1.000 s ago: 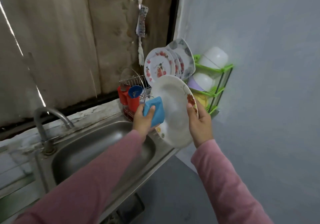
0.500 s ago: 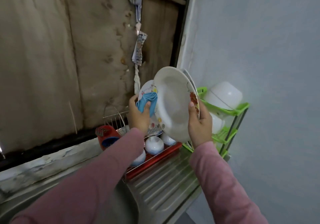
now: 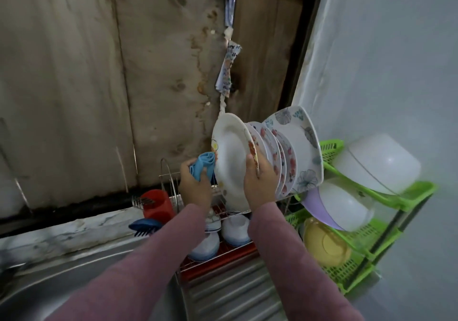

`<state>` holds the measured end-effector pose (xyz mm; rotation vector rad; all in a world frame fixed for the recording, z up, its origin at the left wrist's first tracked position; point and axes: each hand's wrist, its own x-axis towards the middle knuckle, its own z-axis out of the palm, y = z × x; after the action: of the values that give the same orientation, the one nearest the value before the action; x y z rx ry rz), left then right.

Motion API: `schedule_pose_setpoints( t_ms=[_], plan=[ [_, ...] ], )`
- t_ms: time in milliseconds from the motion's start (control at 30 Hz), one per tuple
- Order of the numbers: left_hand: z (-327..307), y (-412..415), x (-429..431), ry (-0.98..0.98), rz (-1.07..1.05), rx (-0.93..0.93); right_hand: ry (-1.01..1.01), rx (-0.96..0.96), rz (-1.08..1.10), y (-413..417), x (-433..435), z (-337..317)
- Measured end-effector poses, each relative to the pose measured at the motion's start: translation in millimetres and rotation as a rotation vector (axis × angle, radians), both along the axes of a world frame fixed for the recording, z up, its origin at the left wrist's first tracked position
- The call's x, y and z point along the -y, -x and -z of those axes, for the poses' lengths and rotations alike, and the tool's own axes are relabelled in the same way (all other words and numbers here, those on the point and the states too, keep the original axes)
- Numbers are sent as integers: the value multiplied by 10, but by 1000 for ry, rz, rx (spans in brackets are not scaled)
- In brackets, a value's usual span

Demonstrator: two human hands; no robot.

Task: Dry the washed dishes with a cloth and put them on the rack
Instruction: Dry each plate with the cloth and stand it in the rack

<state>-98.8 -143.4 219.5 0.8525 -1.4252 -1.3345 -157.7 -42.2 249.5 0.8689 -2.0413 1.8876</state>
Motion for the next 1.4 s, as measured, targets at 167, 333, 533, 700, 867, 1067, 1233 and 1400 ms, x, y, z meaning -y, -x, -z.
schedule_pose_setpoints(
  t_ms=[167, 333, 533, 700, 867, 1067, 1233, 1400],
  plan=[
    [108, 78, 56, -35, -56, 26, -18, 50, -15, 128, 133, 77],
    [188, 129, 44, -45, -81, 21, -53, 116, -30, 286, 214, 181],
    [142, 157, -11, -42, -109, 34, -87, 45, -40, 346, 312, 270],
    [171, 165, -55, -29, -123, 42, -34, 41, -53, 359, 323, 322],
    [196, 144, -69, -28, -144, 35, 89, 31, -55, 311, 251, 355],
    [172, 147, -97, -10, -158, 49, 168, 84, -102, 266, 188, 385],
    [152, 179, -132, -6, -147, 42, 121, 35, -71, 260, 209, 386],
    [163, 177, -113, 12, -168, 48, 138, 19, -67, 298, 222, 392]
  ],
)
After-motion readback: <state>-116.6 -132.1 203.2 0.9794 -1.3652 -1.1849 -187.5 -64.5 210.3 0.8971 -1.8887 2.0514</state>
